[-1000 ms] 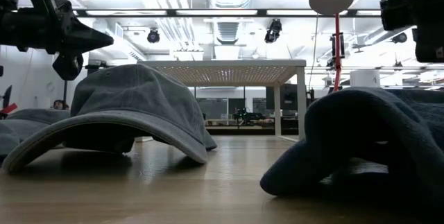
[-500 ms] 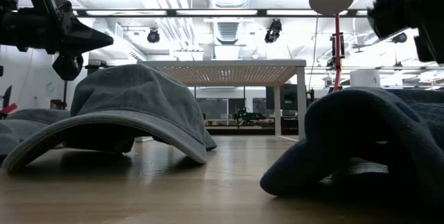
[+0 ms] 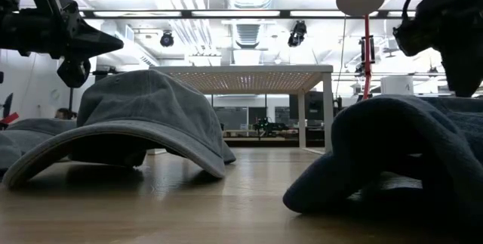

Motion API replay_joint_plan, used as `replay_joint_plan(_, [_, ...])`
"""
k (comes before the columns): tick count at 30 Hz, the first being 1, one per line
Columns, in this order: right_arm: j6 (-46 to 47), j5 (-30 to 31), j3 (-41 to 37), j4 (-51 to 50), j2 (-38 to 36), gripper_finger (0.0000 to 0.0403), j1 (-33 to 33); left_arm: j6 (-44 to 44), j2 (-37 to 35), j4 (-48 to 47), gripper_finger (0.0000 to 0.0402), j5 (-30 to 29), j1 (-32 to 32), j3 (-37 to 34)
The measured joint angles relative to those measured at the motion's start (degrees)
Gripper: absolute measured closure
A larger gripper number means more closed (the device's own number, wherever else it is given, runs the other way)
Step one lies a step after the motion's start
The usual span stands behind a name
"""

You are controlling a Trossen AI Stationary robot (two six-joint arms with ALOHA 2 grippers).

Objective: Pick & Place hat
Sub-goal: Put the blue cap on the shelf

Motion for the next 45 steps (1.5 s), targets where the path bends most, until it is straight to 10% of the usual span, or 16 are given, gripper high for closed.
replay_joint_plan(29, [9.3, 10.3, -11.2, 16.3, 13.0, 0.0152, 0.0, 0.0, 0.0, 0.0, 0.0401, 0.0, 0.0, 0.0])
replay_joint_plan(45, [4.5, 7.0, -8.8, 10.7, 11.4, 0.0376, 0.0, 0.0, 0.0, 0.0, 0.0401, 0.0, 0.0, 0.0])
